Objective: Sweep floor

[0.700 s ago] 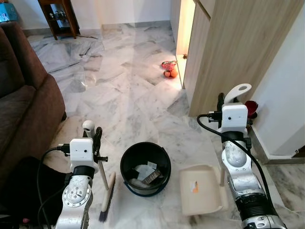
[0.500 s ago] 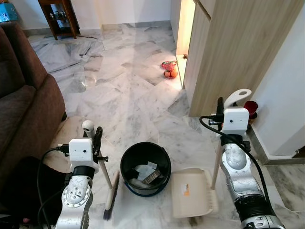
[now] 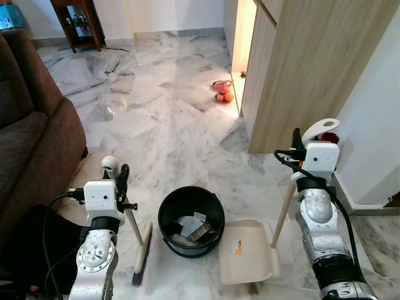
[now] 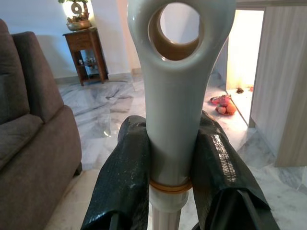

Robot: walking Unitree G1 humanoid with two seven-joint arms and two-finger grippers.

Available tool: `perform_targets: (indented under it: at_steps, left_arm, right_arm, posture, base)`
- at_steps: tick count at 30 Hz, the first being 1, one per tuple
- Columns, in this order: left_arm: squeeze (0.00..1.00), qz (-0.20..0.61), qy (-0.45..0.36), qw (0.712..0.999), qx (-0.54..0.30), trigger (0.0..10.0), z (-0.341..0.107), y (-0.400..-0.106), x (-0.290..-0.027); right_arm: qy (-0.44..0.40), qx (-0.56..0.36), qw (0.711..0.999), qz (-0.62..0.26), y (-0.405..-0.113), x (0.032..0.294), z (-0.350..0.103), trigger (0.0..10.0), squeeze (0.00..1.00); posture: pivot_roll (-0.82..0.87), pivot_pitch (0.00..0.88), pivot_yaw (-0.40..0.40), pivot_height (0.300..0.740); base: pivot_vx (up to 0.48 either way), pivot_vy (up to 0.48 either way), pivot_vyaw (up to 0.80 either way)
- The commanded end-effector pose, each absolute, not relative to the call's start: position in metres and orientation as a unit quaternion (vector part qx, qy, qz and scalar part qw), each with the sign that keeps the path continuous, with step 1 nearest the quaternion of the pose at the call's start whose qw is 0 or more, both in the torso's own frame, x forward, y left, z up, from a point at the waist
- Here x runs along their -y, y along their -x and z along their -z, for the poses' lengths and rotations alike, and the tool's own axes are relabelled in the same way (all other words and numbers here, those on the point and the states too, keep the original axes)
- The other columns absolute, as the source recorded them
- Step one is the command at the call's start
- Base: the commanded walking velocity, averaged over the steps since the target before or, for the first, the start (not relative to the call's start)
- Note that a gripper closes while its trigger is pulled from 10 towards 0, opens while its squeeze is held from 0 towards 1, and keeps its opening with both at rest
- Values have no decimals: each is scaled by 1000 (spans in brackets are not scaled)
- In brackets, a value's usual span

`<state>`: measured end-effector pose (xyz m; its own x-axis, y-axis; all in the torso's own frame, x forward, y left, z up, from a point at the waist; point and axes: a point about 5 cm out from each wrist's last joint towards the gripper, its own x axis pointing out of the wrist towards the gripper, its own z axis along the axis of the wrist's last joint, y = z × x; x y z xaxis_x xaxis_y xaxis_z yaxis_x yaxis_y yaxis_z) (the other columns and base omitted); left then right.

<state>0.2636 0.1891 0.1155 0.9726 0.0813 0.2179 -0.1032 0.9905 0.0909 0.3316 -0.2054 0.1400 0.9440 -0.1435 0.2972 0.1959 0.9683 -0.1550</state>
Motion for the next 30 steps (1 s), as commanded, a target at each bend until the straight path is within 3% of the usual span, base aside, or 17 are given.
perform_targets:
  at_steps: [1, 30]
  left_arm:
    - [0, -55, -51, 989, 129, 10000, -123, -264, -193]
    - [0, -49, -50, 989, 130, 10000, -124, -263, -191]
  right_arm:
    - [88, 164, 978, 91, -330, 209, -147, 10000, 0]
    - [85, 165, 979, 83, -328, 200, -145, 10000, 0]
  posture:
    - [63, 100, 57, 740]
    - [70, 141, 61, 740]
  base:
    - [0, 0, 0]
    - [0, 0, 0]
